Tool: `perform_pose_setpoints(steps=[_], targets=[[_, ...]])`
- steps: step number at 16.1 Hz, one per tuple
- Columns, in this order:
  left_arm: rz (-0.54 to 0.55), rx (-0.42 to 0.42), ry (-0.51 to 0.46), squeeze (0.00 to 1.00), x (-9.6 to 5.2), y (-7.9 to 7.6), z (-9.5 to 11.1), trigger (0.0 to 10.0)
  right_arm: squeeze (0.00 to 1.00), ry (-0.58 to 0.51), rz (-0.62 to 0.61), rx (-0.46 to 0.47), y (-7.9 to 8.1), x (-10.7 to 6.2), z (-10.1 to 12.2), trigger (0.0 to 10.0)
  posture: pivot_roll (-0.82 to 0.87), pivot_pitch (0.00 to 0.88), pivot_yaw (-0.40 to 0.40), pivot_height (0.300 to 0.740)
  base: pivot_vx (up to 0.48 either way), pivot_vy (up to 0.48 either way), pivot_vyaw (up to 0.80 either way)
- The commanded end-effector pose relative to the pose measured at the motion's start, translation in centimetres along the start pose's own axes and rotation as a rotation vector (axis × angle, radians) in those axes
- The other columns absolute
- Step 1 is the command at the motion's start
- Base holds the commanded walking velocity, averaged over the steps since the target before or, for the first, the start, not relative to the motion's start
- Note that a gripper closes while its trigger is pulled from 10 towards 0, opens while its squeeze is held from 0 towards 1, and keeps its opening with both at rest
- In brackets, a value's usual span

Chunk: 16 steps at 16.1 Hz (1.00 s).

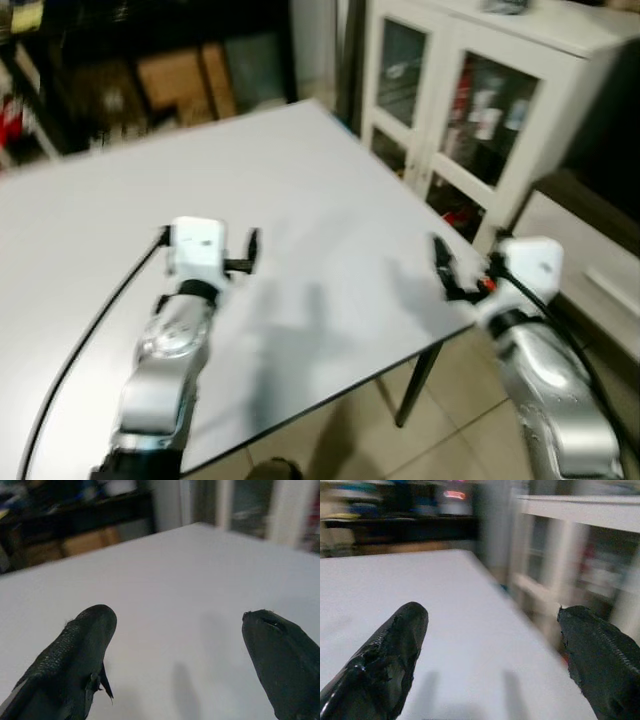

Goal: Setting the table

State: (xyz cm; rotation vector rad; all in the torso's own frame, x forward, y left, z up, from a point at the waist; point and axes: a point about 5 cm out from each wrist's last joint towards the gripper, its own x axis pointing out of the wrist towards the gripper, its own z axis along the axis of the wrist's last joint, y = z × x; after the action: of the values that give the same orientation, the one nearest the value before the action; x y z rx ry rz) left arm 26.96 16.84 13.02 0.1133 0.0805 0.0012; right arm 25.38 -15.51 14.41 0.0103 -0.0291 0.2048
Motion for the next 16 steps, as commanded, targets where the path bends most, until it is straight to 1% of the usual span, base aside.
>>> perform_pose_setpoints(steps=[1, 3, 4, 5, 6, 7, 8, 9, 10, 11, 12, 14, 15, 16], targets=[[0.015, -0.01, -0.042, 1.0, -0.5, 0.1, 0.8, 10.0, 1.0, -0.008, 0.039, 0.018, 0.0, 0.3, 0.3, 10.0, 0.04, 0.0, -0.011, 0.74, 0.0, 0.0, 0.8], [0.0, 0.052, -0.05, 1.0, -1.1, 0.0, 1.1, 10.0, 1.0, 0.0, 0.061, 0.016, 0.0, 0.5, 0.4, 10.0, 0.05, 0.0, -0.021, 0.74, 0.0, 0.0, 0.8], [0.003, 0.084, -0.076, 1.0, -1.3, 0.0, 1.7, 10.0, 1.0, 0.011, 0.054, 0.023, -0.1, 0.4, 0.3, 10.0, 0.06, 0.0, -0.02, 0.74, 0.0, 0.0, 0.8], [-0.003, 0.1, -0.085, 0.05, -1.3, -0.1, 2.1, 10.0, 1.0, 0.022, 0.033, 0.026, -0.3, 0.3, 0.0, 10.0, 0.06, 0.0, -0.012, 0.74, 0.0, 0.0, 0.8], [-0.012, 0.104, -0.082, 0.0, -1.1, -0.1, 2.2, 10.0, 1.0, 0.039, 0.0, 0.008, -0.6, 0.1, -0.5, 10.0, 0.06, 0.0, 0.006, 0.74, 0.0, 0.0, 0.8], [-0.006, 0.112, -0.068, 0.0, -1.1, 0.0, 1.8, 10.0, 1.0, 0.066, -0.007, 0.007, -0.6, -0.5, -1.1, 10.0, 0.06, 0.0, 0.014, 0.74, 0.0, 0.0, 0.8], [-0.003, 0.115, -0.06, 0.0, -1.3, 0.1, 1.6, 10.0, 1.0, 0.068, -0.017, 0.006, -0.6, -0.8, -1.2, 10.0, 0.06, 0.0, 0.015, 0.74, 0.0, 0.0, 0.8], [0.005, 0.104, -0.055, 0.0, -1.7, 0.3, 1.3, 10.0, 1.0, 0.069, -0.026, 0.041, -0.4, -1.2, -1.3, 10.0, 0.07, 0.0, 0.014, 0.74, 0.0, 0.0, 0.8], [0.02, 0.111, -0.054, 0.0, -1.9, 0.5, 1.2, 10.0, 1.0, 0.069, -0.029, 0.081, -0.2, -1.4, -1.5, 10.0, 0.07, 0.0, 0.014, 0.74, 0.0, 0.0, 0.8], [0.018, 0.092, -0.053, 0.0, -2.0, 0.3, 1.6, 10.0, 1.0, 0.071, -0.037, 0.088, -0.1, -1.5, -1.5, 10.0, 0.08, 0.0, 0.015, 0.74, 0.0, 0.0, 0.8], [0.011, 0.077, -0.064, 0.0, -1.8, 0.1, 2.0, 10.0, 1.0, 0.064, -0.052, 0.085, -0.2, -1.5, -1.3, 10.0, 0.07, 0.0, 0.015, 0.74, 0.0, 0.0, 0.8], [0.018, 0.102, -0.044, 0.0, -1.5, -0.2, 1.5, 10.0, 1.0, 0.05, -0.064, 0.055, -0.4, -1.6, -1.2, 10.0, 0.06, 0.0, 0.03, 0.74, 0.0, 0.0, 0.8], [-0.001, 0.103, -0.052, 0.0, -1.3, -0.6, 1.6, 10.0, 1.0, 0.02, -0.091, 0.016, -1.0, -1.5, -0.5, 10.0, 0.05, 0.0, 0.033, 0.74, 0.0, 0.0, 0.8], [-0.032, 0.097, -0.062, 0.0, -0.8, -0.9, 1.9, 10.0, 1.0, -0.014, -0.144, -0.002, -1.9, -1.0, 0.3, 10.0, 0.02, 0.0, 0.043, 0.74, 0.0, 0.0, 0.8]])
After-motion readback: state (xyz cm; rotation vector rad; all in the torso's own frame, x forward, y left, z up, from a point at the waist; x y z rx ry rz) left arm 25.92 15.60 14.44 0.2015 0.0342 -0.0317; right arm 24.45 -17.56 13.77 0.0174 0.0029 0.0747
